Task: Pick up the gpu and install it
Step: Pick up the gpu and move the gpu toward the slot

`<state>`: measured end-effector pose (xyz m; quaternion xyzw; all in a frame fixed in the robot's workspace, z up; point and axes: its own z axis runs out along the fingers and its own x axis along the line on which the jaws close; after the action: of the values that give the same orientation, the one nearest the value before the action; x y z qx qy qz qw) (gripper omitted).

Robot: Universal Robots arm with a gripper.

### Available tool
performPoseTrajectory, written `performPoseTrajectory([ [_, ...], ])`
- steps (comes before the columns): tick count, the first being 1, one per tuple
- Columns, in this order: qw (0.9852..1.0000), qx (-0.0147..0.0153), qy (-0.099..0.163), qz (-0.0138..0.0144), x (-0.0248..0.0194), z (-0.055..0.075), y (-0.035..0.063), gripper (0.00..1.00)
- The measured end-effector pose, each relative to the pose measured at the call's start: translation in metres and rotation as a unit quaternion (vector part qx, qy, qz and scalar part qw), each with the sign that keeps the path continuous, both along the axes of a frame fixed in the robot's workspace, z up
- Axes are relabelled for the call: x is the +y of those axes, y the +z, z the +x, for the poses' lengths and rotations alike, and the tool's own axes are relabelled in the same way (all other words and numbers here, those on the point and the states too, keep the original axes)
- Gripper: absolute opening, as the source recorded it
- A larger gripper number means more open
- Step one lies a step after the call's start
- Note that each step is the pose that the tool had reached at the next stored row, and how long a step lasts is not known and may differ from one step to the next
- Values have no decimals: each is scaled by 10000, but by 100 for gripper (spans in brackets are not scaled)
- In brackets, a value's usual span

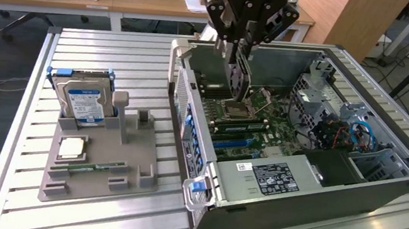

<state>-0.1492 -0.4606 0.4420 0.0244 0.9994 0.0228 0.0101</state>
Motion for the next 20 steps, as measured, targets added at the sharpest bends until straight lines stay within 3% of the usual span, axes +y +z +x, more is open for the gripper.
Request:
performPoseTrajectory([
  [20,10000,0,1,0,8,724,0,26],
])
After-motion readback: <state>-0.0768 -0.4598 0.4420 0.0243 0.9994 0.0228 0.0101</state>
